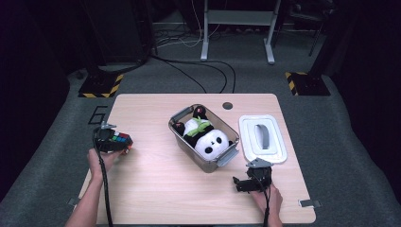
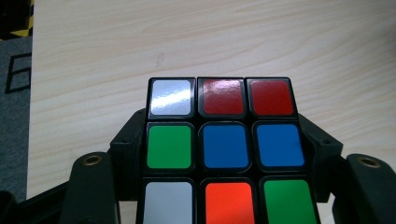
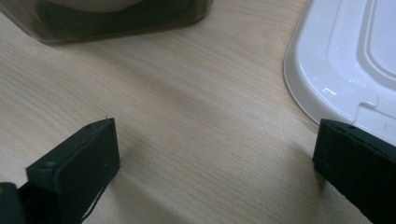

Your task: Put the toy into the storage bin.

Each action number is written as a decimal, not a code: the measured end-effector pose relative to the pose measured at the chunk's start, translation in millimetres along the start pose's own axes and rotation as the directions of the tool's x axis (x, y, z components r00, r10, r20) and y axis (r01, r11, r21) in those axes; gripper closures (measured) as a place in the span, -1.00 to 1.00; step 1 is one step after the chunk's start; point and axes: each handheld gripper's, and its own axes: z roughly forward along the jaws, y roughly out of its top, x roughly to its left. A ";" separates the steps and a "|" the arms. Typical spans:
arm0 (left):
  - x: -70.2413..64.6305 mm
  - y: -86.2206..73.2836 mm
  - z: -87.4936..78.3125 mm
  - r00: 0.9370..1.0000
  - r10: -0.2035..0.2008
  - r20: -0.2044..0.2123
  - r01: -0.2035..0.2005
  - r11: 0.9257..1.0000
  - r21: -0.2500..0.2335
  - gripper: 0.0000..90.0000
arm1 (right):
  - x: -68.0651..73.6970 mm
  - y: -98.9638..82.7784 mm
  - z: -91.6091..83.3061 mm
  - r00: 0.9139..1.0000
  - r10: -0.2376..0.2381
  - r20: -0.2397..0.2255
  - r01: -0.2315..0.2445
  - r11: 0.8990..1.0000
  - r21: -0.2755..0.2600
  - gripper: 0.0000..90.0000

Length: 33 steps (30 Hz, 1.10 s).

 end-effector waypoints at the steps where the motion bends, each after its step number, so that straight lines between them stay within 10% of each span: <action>1: -1.2 1.6 -1.9 1.000 0.007 0.006 -0.008 1.000 0.002 -0.24 | 0.0 0.0 0.0 1.000 0.000 0.000 0.000 1.000 0.000 -1.00; 33: -43.6 45.7 -45.8 0.980 0.152 0.126 -0.146 0.988 -0.059 -0.24 | 0.0 0.0 0.0 1.000 0.001 0.000 -0.001 1.000 0.000 -1.00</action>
